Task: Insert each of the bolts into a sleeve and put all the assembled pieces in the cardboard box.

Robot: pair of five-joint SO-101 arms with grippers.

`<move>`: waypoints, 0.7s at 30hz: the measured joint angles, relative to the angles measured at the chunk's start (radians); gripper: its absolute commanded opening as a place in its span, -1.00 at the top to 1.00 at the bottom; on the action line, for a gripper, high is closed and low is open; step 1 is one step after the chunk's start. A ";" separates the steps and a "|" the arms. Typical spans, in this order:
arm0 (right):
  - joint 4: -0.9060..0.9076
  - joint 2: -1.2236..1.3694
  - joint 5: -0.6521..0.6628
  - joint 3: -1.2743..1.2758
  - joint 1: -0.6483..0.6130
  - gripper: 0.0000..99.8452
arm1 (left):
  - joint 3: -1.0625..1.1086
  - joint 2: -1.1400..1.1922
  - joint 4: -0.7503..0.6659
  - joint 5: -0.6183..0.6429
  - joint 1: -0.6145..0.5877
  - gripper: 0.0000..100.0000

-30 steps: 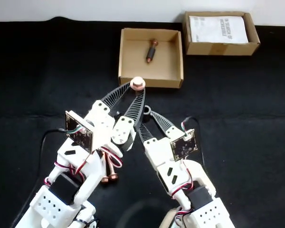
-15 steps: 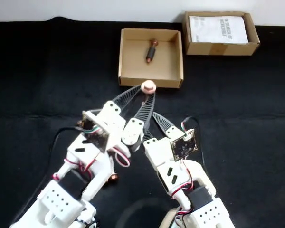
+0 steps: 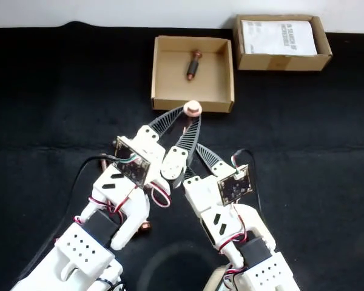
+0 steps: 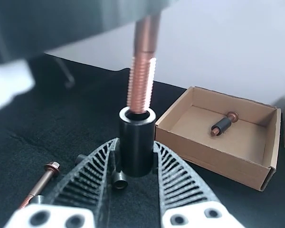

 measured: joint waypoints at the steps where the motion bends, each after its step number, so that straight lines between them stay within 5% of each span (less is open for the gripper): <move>1: 0.000 0.002 0.000 0.000 0.000 0.99 | 0.006 0.000 0.002 -0.002 -0.002 0.98; 21: 0.000 0.002 -0.002 0.000 0.012 0.99 | 0.123 -0.002 0.080 0.121 -0.005 0.98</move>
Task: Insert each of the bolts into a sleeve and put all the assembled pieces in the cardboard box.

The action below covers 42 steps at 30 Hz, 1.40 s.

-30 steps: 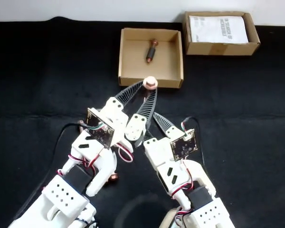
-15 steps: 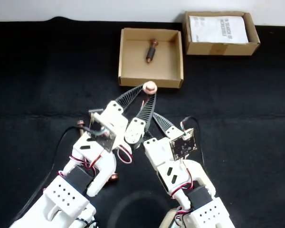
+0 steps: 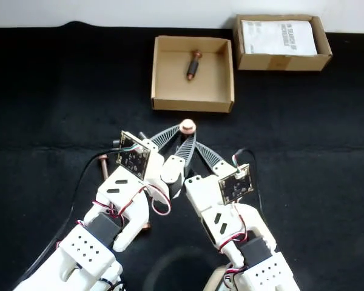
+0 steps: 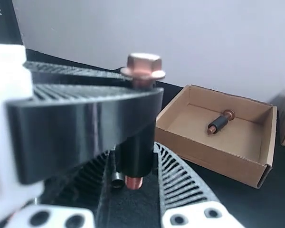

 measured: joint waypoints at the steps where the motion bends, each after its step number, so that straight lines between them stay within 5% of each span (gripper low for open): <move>1: 0.002 0.000 0.000 0.000 0.005 0.99 | 0.000 -0.003 0.017 0.003 0.000 0.98; 10: 0.002 0.000 0.040 0.000 0.025 0.99 | -0.002 -0.218 0.373 0.008 -0.026 0.70; 18: 0.002 0.002 0.068 0.000 0.046 0.99 | -0.003 -0.423 0.700 0.012 -0.041 0.73; 24: 0.002 0.002 0.068 0.000 0.049 0.99 | -0.003 -0.583 0.807 0.009 -0.040 0.97; 29: 0.002 0.002 0.068 0.000 0.054 0.99 | -0.066 -0.623 0.853 0.009 -0.066 0.98; 34: 0.032 0.000 0.068 0.000 0.054 0.99 | -0.149 -0.624 0.888 0.009 -0.172 0.98; 42: 0.207 0.000 0.044 -0.006 0.057 0.99 | -0.160 -0.626 0.891 0.009 -0.537 0.98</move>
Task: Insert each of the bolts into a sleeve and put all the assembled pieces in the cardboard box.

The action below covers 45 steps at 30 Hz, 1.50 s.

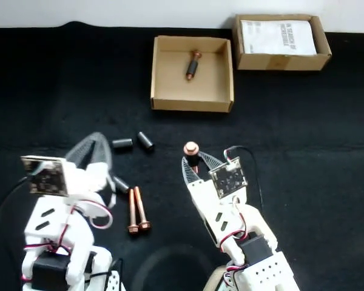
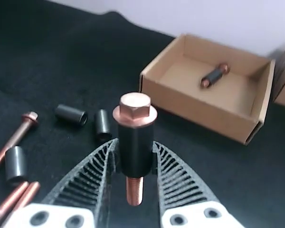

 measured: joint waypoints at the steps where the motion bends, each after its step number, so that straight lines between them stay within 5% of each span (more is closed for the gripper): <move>1: 0.002 0.000 -0.006 -0.002 0.006 0.99 | 0.000 0.000 0.000 0.000 -0.040 0.98; 15: 0.146 0.222 -0.072 -0.347 0.146 0.99 | 0.236 -0.003 0.000 0.000 -0.466 0.98; 45: 0.163 1.843 -0.167 -1.685 0.155 0.99 | 0.454 -0.003 -0.118 0.000 -0.615 0.98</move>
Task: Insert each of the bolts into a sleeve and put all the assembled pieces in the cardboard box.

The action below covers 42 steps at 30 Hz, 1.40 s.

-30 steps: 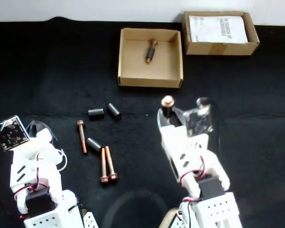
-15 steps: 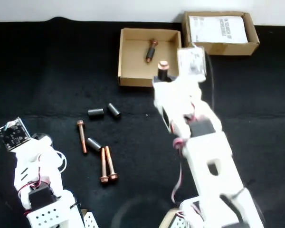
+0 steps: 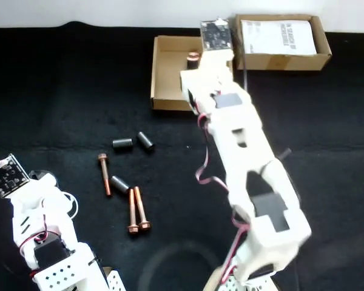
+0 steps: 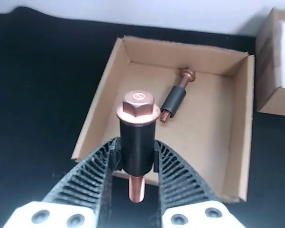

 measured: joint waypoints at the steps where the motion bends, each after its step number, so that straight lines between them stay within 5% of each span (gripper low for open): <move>1: 0.011 0.054 0.000 -0.049 0.003 0.99 | 0.000 0.000 0.002 0.000 0.000 0.98; 18: 0.396 0.862 0.028 -1.089 0.071 0.98 | 0.000 0.000 0.005 0.000 0.000 0.98; 21: 0.436 0.936 0.074 -1.163 0.071 0.83 | 0.000 0.000 0.006 0.000 0.000 0.98; 26: 0.500 0.964 0.101 -1.232 0.071 0.50 | 0.000 0.000 0.006 0.000 0.000 0.98; 35: 0.608 0.962 0.101 -1.352 0.032 0.49 | 0.000 0.000 0.006 0.000 0.000 0.98; 42: 0.945 0.918 -0.021 -1.606 -0.028 0.49 | 0.000 0.000 0.006 0.000 0.000 0.98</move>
